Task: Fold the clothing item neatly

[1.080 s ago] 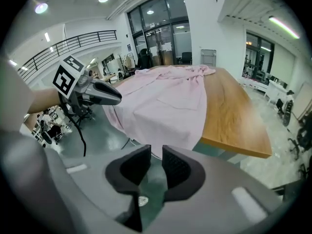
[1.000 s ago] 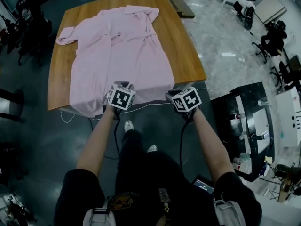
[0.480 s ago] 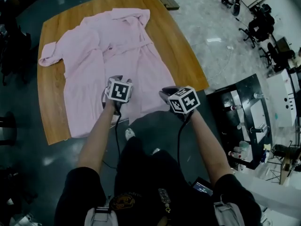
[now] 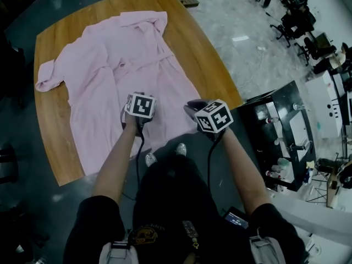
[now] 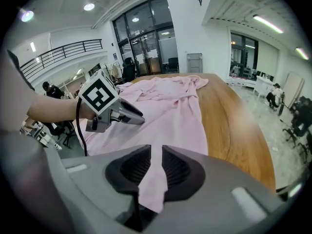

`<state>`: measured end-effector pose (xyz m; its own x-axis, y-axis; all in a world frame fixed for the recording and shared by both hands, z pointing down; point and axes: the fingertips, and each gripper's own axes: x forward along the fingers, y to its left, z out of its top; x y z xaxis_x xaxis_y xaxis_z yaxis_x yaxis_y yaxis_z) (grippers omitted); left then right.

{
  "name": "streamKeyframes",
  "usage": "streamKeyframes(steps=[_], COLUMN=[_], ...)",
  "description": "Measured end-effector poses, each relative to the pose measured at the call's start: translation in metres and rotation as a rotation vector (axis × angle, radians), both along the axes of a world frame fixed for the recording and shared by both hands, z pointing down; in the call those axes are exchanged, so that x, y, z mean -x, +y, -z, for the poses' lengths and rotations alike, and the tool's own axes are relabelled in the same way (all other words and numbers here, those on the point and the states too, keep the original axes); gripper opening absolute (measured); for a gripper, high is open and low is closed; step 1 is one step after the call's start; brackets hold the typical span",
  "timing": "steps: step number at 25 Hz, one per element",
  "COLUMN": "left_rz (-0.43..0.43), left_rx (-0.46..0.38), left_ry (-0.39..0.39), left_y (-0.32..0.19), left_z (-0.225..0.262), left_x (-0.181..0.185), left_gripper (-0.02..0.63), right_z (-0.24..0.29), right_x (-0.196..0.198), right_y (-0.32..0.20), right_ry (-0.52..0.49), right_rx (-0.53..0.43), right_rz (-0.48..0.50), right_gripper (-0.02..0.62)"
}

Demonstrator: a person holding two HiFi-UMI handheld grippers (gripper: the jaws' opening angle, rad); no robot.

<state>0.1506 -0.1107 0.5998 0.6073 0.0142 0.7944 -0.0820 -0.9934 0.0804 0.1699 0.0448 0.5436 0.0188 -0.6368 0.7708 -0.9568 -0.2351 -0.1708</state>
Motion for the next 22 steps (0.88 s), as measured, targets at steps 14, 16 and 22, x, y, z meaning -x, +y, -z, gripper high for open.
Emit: streamKeyframes(steps=[14, 16, 22], left_rz=[0.256, 0.310, 0.453], left_rx=[-0.042, -0.052, -0.084], left_ry=[0.000, -0.009, -0.060], left_y=[-0.014, -0.020, -0.032], left_z=[0.018, 0.021, 0.021], left_x=[0.018, 0.027, 0.061], left_gripper=[0.023, 0.023, 0.023], right_z=[-0.043, -0.050, -0.044], right_x=[-0.060, -0.066, -0.065], right_y=[-0.053, -0.053, -0.067], right_ry=[-0.060, -0.068, -0.075], right_rx=[0.094, 0.122, 0.111], right_rz=[0.262, 0.314, 0.465], right_gripper=[0.069, 0.069, 0.066])
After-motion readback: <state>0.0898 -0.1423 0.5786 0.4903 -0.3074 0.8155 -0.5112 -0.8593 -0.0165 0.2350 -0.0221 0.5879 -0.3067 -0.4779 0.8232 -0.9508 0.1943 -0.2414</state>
